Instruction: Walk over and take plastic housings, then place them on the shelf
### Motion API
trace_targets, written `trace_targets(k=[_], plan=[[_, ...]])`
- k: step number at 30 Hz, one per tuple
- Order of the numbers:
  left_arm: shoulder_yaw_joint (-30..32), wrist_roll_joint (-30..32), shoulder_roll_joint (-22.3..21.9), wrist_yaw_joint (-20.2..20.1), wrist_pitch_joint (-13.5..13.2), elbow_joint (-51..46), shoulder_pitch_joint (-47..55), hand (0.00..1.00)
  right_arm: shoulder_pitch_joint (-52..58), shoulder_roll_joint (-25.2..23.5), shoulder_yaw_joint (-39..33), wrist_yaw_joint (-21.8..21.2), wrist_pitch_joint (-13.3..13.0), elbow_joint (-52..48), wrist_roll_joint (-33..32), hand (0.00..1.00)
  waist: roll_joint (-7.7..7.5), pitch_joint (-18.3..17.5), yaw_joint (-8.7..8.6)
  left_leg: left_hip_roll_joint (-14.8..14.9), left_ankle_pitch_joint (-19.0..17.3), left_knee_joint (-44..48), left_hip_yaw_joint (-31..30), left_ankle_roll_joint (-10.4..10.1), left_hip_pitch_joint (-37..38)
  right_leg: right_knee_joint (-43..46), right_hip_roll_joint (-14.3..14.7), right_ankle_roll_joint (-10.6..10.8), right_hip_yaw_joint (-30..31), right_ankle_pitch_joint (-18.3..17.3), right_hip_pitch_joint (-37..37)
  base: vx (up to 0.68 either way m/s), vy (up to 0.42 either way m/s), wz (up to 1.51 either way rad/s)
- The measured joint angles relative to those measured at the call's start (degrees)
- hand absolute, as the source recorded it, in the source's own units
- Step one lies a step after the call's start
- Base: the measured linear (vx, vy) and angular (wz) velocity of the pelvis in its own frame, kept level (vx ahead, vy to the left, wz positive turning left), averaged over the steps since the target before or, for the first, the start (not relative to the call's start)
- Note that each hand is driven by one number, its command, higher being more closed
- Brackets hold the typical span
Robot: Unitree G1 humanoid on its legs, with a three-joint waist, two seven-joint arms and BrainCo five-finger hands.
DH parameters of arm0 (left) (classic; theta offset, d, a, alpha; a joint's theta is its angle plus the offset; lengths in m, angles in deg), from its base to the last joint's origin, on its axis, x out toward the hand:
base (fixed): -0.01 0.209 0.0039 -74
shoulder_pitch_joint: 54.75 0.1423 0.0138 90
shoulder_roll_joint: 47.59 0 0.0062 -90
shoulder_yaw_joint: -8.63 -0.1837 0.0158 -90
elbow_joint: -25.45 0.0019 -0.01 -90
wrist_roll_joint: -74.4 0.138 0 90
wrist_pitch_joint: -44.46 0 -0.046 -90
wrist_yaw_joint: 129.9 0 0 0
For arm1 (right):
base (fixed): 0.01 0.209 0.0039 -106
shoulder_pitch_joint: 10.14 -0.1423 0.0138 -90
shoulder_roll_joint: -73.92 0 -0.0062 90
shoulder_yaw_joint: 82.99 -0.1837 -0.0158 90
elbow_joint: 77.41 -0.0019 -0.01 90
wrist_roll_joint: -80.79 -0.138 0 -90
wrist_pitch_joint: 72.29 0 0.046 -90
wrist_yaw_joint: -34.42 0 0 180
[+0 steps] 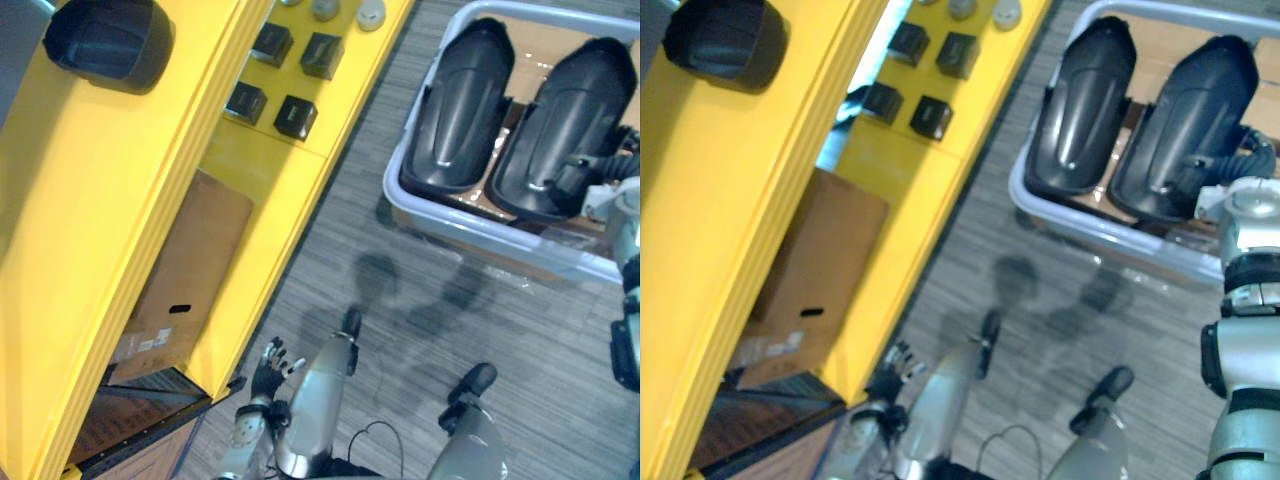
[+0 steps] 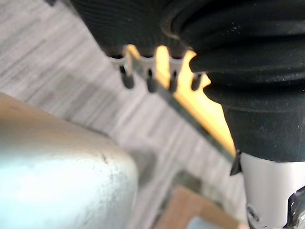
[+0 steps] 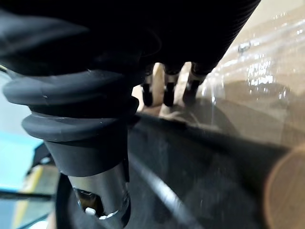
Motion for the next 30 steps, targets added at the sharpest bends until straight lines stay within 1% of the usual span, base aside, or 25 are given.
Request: trace_targets(k=[3,4,6,8,12,16,18,20,21,22,23,25,26,27,28,30], plan=[[-0.11,-0.1,-0.13,0.42,-0.26,0.03,-0.08,0.0,-0.39,0.24,-0.97,4.06,3.84,0.39,-0.1,1.0,0.05,-0.04,0.49,-0.15,0.13,-0.03,-0.16,0.2,-0.02,0.33,-0.16,0.17,-0.13,-0.37,0.01,0.0,-0.002,0.03],[-0.17,-0.11,-0.16,0.44,-0.32,0.07,-0.12,0.0,-0.34,0.21,-1.79,4.79,4.66,0.49,-0.3,1.0,0.08,-0.05,0.61,-0.2,0.12,-0.03,-0.2,0.19,-0.02,0.47,-0.23,0.19,-0.16,-0.51,0.0,0.01,-0.003,0.06],[-0.26,-1.36,-0.67,0.49,-0.78,0.49,-0.41,0.0,-0.1,0.11,-2.68,7.71,7.71,2.73,-0.11,1.0,0.21,-0.16,1.53,-0.31,0.1,-0.06,-0.33,0.17,-0.02,0.7,-0.37,0.16,-0.37,-0.76,0.03,0.02,-0.005,0.06],[-0.26,-1.79,-0.82,0.49,-0.96,0.53,-0.4,0.0,0.15,0.17,-2.87,9.88,9.04,3.06,0.5,1.0,0.21,-0.16,1.7,-0.48,0.1,-0.07,-0.49,0.17,-0.05,0.87,-0.54,0.19,-0.69,-0.94,0.16,0.02,-0.003,0.08],[-0.27,-1.81,-0.82,0.44,-0.99,0.53,-0.4,0.0,-0.15,-0.03,-4.65,12.03,11.5,4.29,0.58,1.0,0.22,-0.16,1.74,-0.78,-0.04,0.2,-0.52,0.35,-0.04,1.7,-1.01,0.32,-1.12,-1.41,0.27,-0.01,0.003,0.06],[-0.29,-2.14,-0.81,0.34,-0.98,0.53,-0.34,0.0,0.11,-0.29,-6.79,13.26,11.86,5.33,1.1,1.0,0.23,-0.17,1.71,-0.8,-0.16,0.5,-0.48,0.46,-0.05,1.91,-1.09,0.33,-1.11,-1.42,0.33,-0.01,0.002,0.0],[-0.28,-2.19,-0.78,0.33,-1.26,0.52,-0.22,0.0,0.23,-0.31,-8.02,13.56,10.44,6.2,2.73,1.0,0.23,-0.17,1.62,-0.8,-0.16,0.57,-0.51,0.47,-0.04,1.97,-1.09,0.33,-1.12,-1.42,0.37,0.0,0.0,0.0],[-0.19,-2.27,-0.68,0.34,-2.05,0.17,0.59,0.0,0.93,-0.35,-8.86,13.66,6.12,7.07,6.48,1.0,0.22,-0.17,1.19,-0.8,-0.16,0.63,-0.5,0.48,-0.04,1.97,-1.09,0.33,-1.12,-1.41,0.45,0.0,0.0,0.0],[-0.17,-2.39,-0.53,0.33,-2.22,-0.42,1.2,0.0,1.06,-0.35,-8.91,13.88,4.52,7.21,8.21,1.0,0.21,-0.17,0.88,-0.79,-0.16,0.64,-0.48,0.48,-0.04,1.96,-1.09,0.33,-1.11,-1.41,0.54,0.0,0.0,0.0],[-0.08,-3.34,-0.36,0.08,-2.44,-0.84,1.9,0.0,1.11,-0.37,-8.81,14.57,2.47,7.17,10.21,1.0,0.19,-0.15,0.25,-0.78,-0.15,0.67,-0.48,0.48,0.03,1.93,-1.08,0.33,-1.12,-1.41,0.71,0.0,0.0,0.0],[0.02,-4.13,-0.33,-0.07,-2.47,-0.89,2.22,0.0,1.12,-0.37,-8.78,14.86,1.6,7.05,10.89,1.0,0.13,-0.11,-0.11,-0.78,-0.15,0.67,-0.47,0.48,0.18,1.89,-1.07,0.33,-1.12,-1.41,0.88,0.0,0.0,0.0],[1.07,-6.35,-0.14,-0.56,-2.44,-1.94,3.64,0.0,3.19,-0.39,-7.69,15.3,-1.36,4.45,14.73,1.0,-0.27,0.19,-1.51,-0.56,-0.53,0.62,-0.17,0.61,1.68,1.42,-0.88,0.33,-1.08,-1.4,2.39,0.01,-0.002,-0.05],[1.54,-6.37,-0.13,-0.56,-2.42,-2.61,4.33,0.0,3.67,-0.51,-7.3,15.39,-1.89,3.35,15.32,1.0,-0.49,0.35,-2.02,-0.43,-0.71,0.63,-0.08,0.62,2.07,1.4,-0.8,0.32,-1.08,-1.41,2.59,0.0,-0.001,-0.13],[2.81,-6.27,-0.12,-0.43,-2.38,-3.92,5.44,0.0,4.98,-0.61,-6.57,15.49,-2.69,0.56,16.58,1.0,-1.24,0.89,-2.78,-0.15,-0.94,0.52,0.15,0.56,3.03,1.14,-0.6,0.32,-0.75,-1.41,3.25,0.0,-0.005,-0.14],[3.36,-6.18,-0.04,-0.18,-2.36,-4.64,5.95,0.0,5.59,-0.83,-6.55,15.49,-3.05,-0.99,17.31,1.0,-1.69,1.22,-3.29,-0.02,-1.01,0.41,0.29,0.51,3.44,1.01,-0.48,0.31,-0.59,-1.41,3.59,0.0,-0.008,-0.24],[6.74,-5.61,0.38,1.25,-2.07,-7.63,7.17,0.0,8.5,-2.58,-6.6,15.49,-4.53,-6.51,19.59,1.0,-4.25,3.02,-4.9,1.08,-1.44,-0.28,1.59,0.28,5.84,0.24,0.35,0.29,0.65,-1.4,4.93,0.0,-0.013,-0.29]])
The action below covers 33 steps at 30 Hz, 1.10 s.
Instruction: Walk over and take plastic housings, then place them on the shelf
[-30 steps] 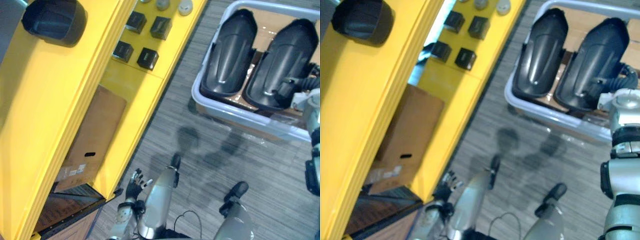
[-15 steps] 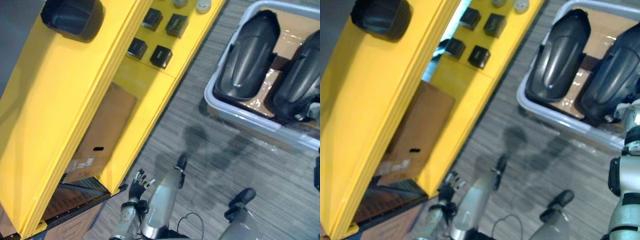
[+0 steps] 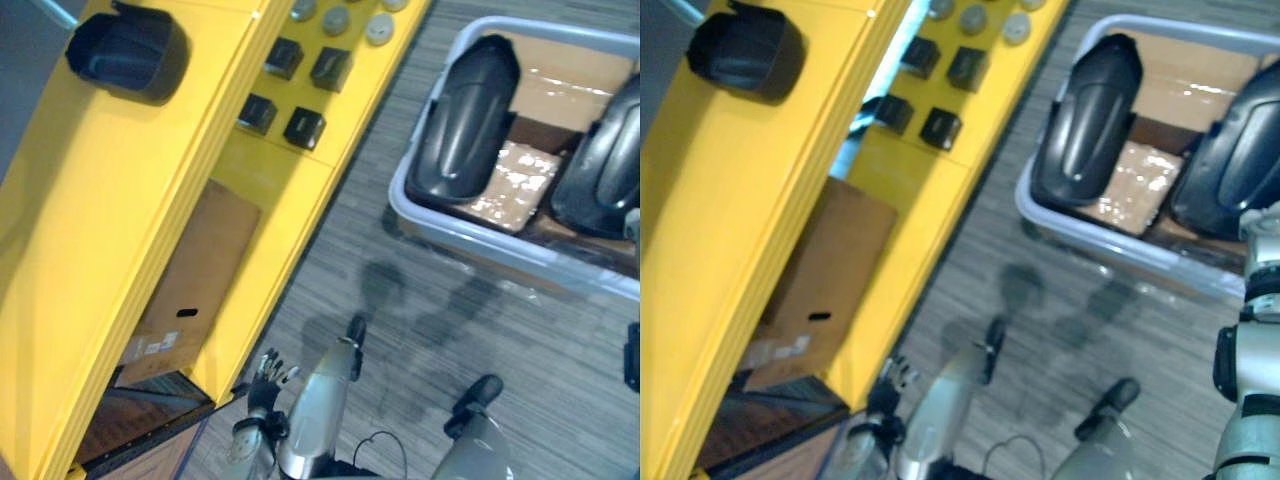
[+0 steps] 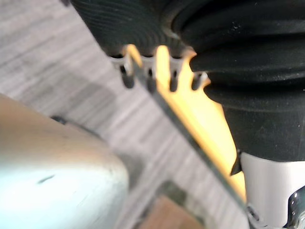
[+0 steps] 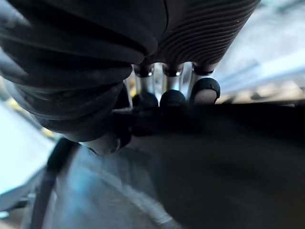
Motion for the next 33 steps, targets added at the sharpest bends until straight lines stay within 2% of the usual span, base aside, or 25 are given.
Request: trace_targets(k=[1,2,3,6,9,12,15,17,18,20,23,24,26,30,33], plan=[[1.0,0.18,0.07,0.56,0.05,-0.77,0.04,0.0,0.83,-0.7,-0.13,0.01,-0.25,-1.36,0.34,1.0,-0.67,0.46,-0.64,0.12,0.0,-0.41,0.07,0.0,0.71,-0.26,0.16,-0.03,0.0,-0.02,0.55,0.01,-0.026,-0.22],[3.24,1.87,0.22,2.14,0.2,-2.63,0.05,0.0,2.36,-2.23,-0.25,0.07,-0.75,-4.07,0.96,1.0,-2.11,1.42,-1.73,0.55,0.07,-1.37,0.72,-0.13,2.14,-0.9,0.57,-0.06,0.24,-0.03,1.54,0.03,-0.039,-0.25],[5.22,4.27,0.46,3.86,0.68,-4.96,-0.13,0.0,4.09,-3.47,-0.46,0.07,-1.09,-7.42,2.38,1.0,-3.42,2.23,-2.05,0.94,0.24,-2.46,1.71,-0.37,3.87,-1.14,0.81,-0.12,1.14,-0.06,2.12,0.03,-0.042,-0.27],[8.73,10.56,1.34,7.99,2.56,-11.64,-0.34,0.0,7.0,-6.9,-0.6,0.08,-2.14,-13.35,6.06,1.0,-4.86,2.47,-3.61,1.9,0.51,-4.43,3.02,-0.7,7.12,-2.19,1.65,-0.21,2.21,0.01,3.9,0.06,-0.035,-0.25],[10.31,15.13,3.67,9.49,3.35,-17.98,-0.85,0.0,9.1,-10.81,-0.57,0.08,-2.54,-18.41,9.78,1.0,-6.03,2.43,-4.75,2.93,0.95,-7.22,4.38,-1.34,11.4,-3.13,2.6,-0.38,2.62,0.13,6.47,0.08,-0.047,-0.22],[11.22,15.34,4.92,9.11,4.74,-24.08,-2.14,0.0,11.04,-13.56,-0.56,0.29,-3.92,-22.37,12.73,1.0,-8.01,2.07,-5.15,3.45,1.98,-10.57,5.23,-1.85,15.63,-5.01,3.27,-0.9,2.68,0.52,9.39,0.06,-0.049,-0.16],[10.97,15.2,5.89,8.3,6.22,-25.39,-4.52,0.0,11.55,-16.55,-0.54,0.64,-5.2,-23.75,14.32,1.0,-10.23,0.81,-5.41,3.8,2.62,-12.33,5.96,-2.05,17.85,-6.24,3.8,-0.96,2.8,0.56,10.94,0.03,-0.034,-0.09],[9.41,14.96,7.12,6.21,9.89,-25.69,-7.63,0.0,11.77,-19.35,-0.48,1.19,-6.88,-23.98,16.59,1.0,-12.04,-0.85,-5.73,4.26,2.81,-13.44,6.1,-2.37,19.57,-8.08,4.65,-1.63,2.76,1.32,12.75,0.01,-0.036,-0.07],[9.01,14.7,7.19,5.63,10.73,-25.69,-8.43,0.0,11.79,-19.87,-0.31,1.45,-7.17,-24.23,17.1,1.0,-12.35,-1.21,-5.76,4.35,2.84,-13.58,6.17,-2.41,19.95,-8.53,4.8,-1.64,2.76,1.5,13.25,-0.01,-0.017,-0.07],[7.25,14.34,7.27,3.69,14.77,-25.58,-11.81,0.0,12.1,-21.62,0.23,1.97,-8.48,-26.48,18.95,1.0,-13.52,-3.72,-6.1,4.46,2.87,-13.6,6.73,-2.46,19.97,-9.85,5.08,-1.77,2.87,2.11,13.52,-0.02,0.001,-0.09],[4.97,12.12,7.47,2.39,19.33,-23.88,-15.85,0.0,12.08,-21.83,2.64,3.01,-10.96,-29.19,20.14,1.0,-13.63,-5.91,-6.35,4.68,2.92,-13.6,7.82,-2.54,20.23,-11.93,5.52,-2.05,3.38,3.7,14.04,-0.05,0.012,-0.15],[4.37,10.1,7.74,1.99,21.06,-21.69,-18.36,0.0,12.06,-22.17,3.34,3.33,-11.94,-30.62,20.79,1.0,-13.65,-5.99,-6.63,4.77,3.02,-13.68,7.99,-2.66,21.09,-12.82,5.76,-2.16,3.45,4.2,15.14,-0.07,0.001,-0.13],[4.45,5.36,8.12,0.51,22.83,-19.13,-21.35,0.0,12.05,-23.07,4.04,4.15,-13.9,-32.16,21.64,1.0,-14.2,-6.77,-6.86,5.15,3.36,-14.36,8.58,-2.94,21.69,-13.58,6.26,-2.41,4.04,4.66,15.24,-0.08,-0.019,-0.17],[3.42,-3.91,8.52,-3.15,25.09,-17.01,-25.27,0.0,12.04,-24.82,4.38,5.02,-18.37,-35.13,22.56,1.0,-15.84,-8.39,-8.16,5.79,4.61,-15.81,9.13,-3.39,21.91,-15.32,7.19,-3.21,4.22,5.47,15.08,-0.08,-0.033,-0.1],[1.34,-8.03,7.55,-4.73,25.84,-16.22,-27.37,0.0,12.04,-25.04,6.04,5.54,-20.3,-36.66,23.8,1.0,-16.0,-9.41,-8.93,5.9,4.96,-16.3,9.31,-3.52,21.93,-16.02,7.48,-3.33,4.4,6.46,15.02,-0.04,0.002,-0.05]])
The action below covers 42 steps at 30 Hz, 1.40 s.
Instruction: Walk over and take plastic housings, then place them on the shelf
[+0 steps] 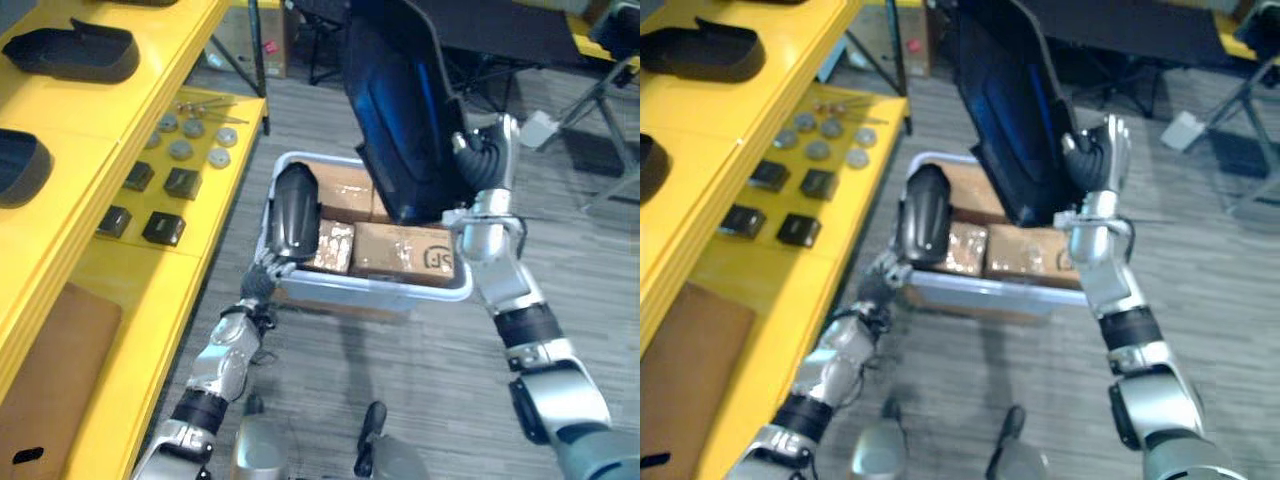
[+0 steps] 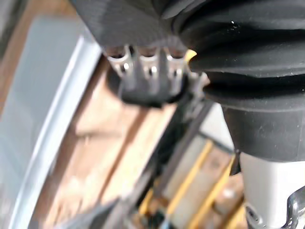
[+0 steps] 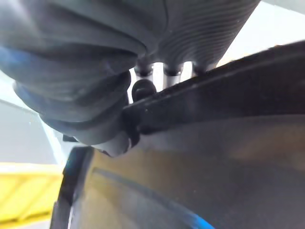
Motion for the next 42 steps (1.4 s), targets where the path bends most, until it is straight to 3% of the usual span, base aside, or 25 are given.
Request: trace_targets(k=[5,13,15,22,23,35,37,42], plan=[[-1.77,-4.53,-2.17,-0.09,-0.21,1.01,-3.19,0.0,0.05,-2.53,3.18,-1.63,-0.97,-0.35,0.23,1.0,0.02,-2.29,-0.56,0.01,0.6,-1.23,0.66,-0.14,1.03,-0.82,0.21,-0.02,0.44,0.61,0.42,0.0,0.01,-0.05],[-5.22,-7.52,-3.55,0.75,-3.35,1.01,-7.3,0.0,1.28,-6.2,9.24,-3.86,-2.65,1.08,0.46,1.0,-0.02,-4.26,-0.74,-0.3,2.09,-3.74,0.11,-0.23,2.03,-2.13,0.34,-0.08,-0.3,1.03,1.48,0.0,0.001,0.03],[-5.76,-8.49,-4.05,1.37,-3.69,1.0,-7.35,0.0,2.43,-7.77,10.72,-4.27,-2.77,2.67,0.44,1.0,0.0,-5.83,-0.55,-0.32,2.26,-4.14,-0.13,-0.32,2.06,-2.64,0.49,-0.11,-0.5,1.2,1.77,0.01,0.0,0.08],[-5.6,-8.65,-4.31,5.54,-5.78,1.02,-7.56,0.0,2.94,-10.45,12.05,-5.15,-3.29,4.15,-0.24,1.0,-0.01,-5.95,-0.55,-0.44,2.97,-5.04,-0.33,-0.33,3.0,-2.65,0.48,-0.13,-0.92,1.21,2.4,-0.01,0.007,0.01],[-5.6,-8.31,-4.31,6.46,-5.87,1.02,-7.59,1.0,3.29,-10.82,12.25,-5.18,-3.39,4.16,-1.15,1.0,0.0,-5.95,-0.56,-0.44,3.03,-5.1,-0.35,-0.33,2.99,-2.65,0.46,-0.18,-1.0,1.25,2.4,0.0,0.0,0.0],[-5.32,-4.33,-4.25,15.17,-8.28,-0.28,-7.61,1.0,9.67,-15.06,13.83,-3.55,-5.62,4.15,-9.02,1.0,-0.15,-6.1,-0.65,-0.46,3.15,-5.29,-0.44,-0.39,3.06,-2.73,0.47,-0.21,-1.18,1.29,2.42,0.0,0.0,0.0],[-4.87,-4.22,-4.26,16.31,-10.28,-0.28,-6.36,1.0,11.3,-15.98,14.38,-3.48,-7.1,3.93,-9.06,1.0,-0.21,-7.55,-0.85,-0.47,3.15,-5.61,-0.34,-0.39,3.23,-2.77,0.47,-0.22,-1.16,1.29,2.35,0.0,0.0,0.0],[-3.62,-4.3,-4.26,16.03,-13.64,-0.28,-5.1,1.0,12.59,-16.61,15.93,-3.23,-7.83,2.01,-9.07,1.0,-0.32,-8.89,-0.9,-0.48,3.21,-6.14,-0.19,-0.43,3.97,-2.86,0.45,-0.22,-0.97,1.28,2.51,0.01,0.01,-0.03]])
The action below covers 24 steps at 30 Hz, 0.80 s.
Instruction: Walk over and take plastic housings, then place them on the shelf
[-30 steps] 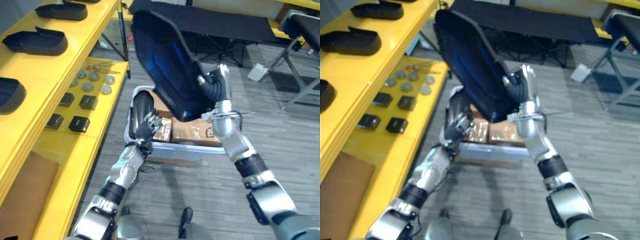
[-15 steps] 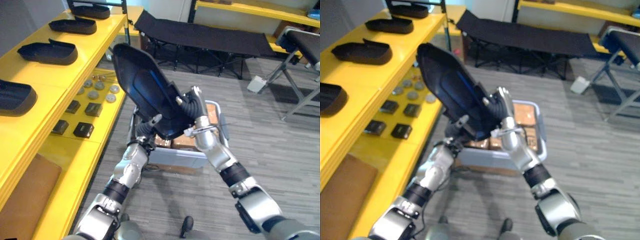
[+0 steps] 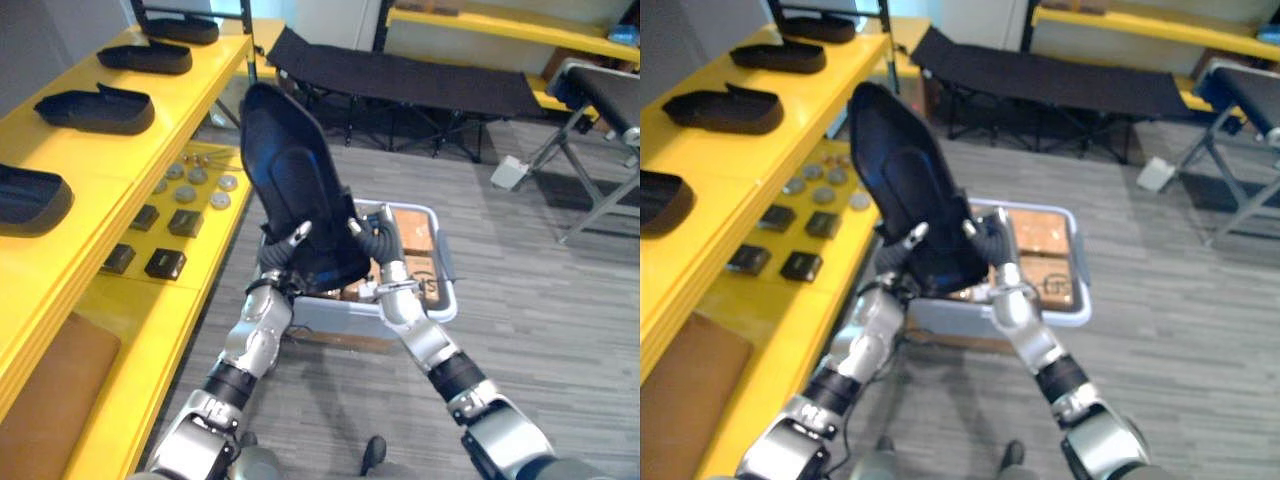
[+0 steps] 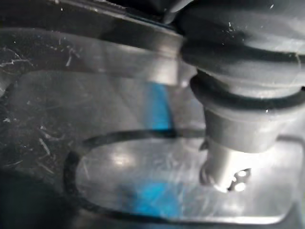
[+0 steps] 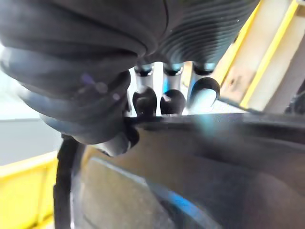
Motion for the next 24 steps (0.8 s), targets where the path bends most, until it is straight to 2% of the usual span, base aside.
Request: trace_targets(k=[5,10,11,16,18,21,24], plan=[[0.43,-0.62,0.01,-1.44,-1.05,0.0,0.74,1.0,1.3,-0.2,0.35,0.96,-1.01,-0.61,-0.1,1.0,-0.07,-0.07,-0.09,-0.06,0.67,-1.51,0.11,-0.07,1.02,-0.42,0.0,-0.25,-0.04,-0.2,0.0,-0.03,0.011,0.0],[0.29,-2.42,-0.11,-3.44,-2.07,-0.14,2.27,1.0,2.4,-0.27,0.73,1.1,-1.11,-1.68,-0.07,1.0,-0.59,-0.59,-1.09,-0.07,0.91,-2.06,0.15,-0.25,1.25,-0.43,0.02,-0.3,-0.08,-0.24,-0.07,0.0,0.0,0.0],[0.27,-2.44,-0.13,-4.09,-2.22,-0.14,2.62,1.0,3.08,-0.29,1.04,1.8,-1.37,-2.09,-0.07,0.0,-0.7,-0.66,-1.13,-0.08,0.97,-2.41,0.26,-0.27,1.59,-0.43,0.02,-0.29,-0.06,-0.23,0.03,0.0,0.0,0.0],[1.13,-3.95,-0.28,-4.5,-3.24,-0.94,3.19,1.0,5.56,-0.49,2.04,2.11,-1.66,-2.43,-0.12,0.0,-0.72,-0.68,-1.21,-0.15,1.1,-2.9,0.28,-0.25,1.99,-0.43,0.01,-0.29,-0.11,-0.23,0.32,0.0,0.0,0.0],[3.47,-2.87,-0.54,-4.21,-4.17,-5.19,4.53,1.0,7.96,-0.46,2.34,2.09,-0.71,-2.22,-1.27,0.0,-0.72,-0.68,-1.2,-0.17,1.1,-2.9,0.14,-0.24,2.05,-0.44,0.0,-0.28,-0.27,-0.23,0.63,0.0,0.006,0.02],[4.59,3.28,-0.61,-3.44,-5.42,-7.59,5.35,1.0,8.84,-0.56,3.19,2.12,0.38,-2.23,-3.03,0.0,-0.72,-0.68,-1.17,-0.18,1.1,-2.91,0.11,-0.24,2.59,-0.46,-0.01,-0.28,-0.37,-0.24,1.0,0.0,0.004,0.01],[5.01,8.94,-1.18,-0.56,-6.5,-8.93,6.51,1.0,9.46,-0.47,3.02,2.03,1.2,-3.1,-4.91,0.0,-0.74,-0.72,-1.17,-0.18,1.07,-2.91,0.13,-0.2,3.0,-0.47,-0.02,-0.34,-0.35,-0.38,1.33,-0.01,0.005,0.0]])
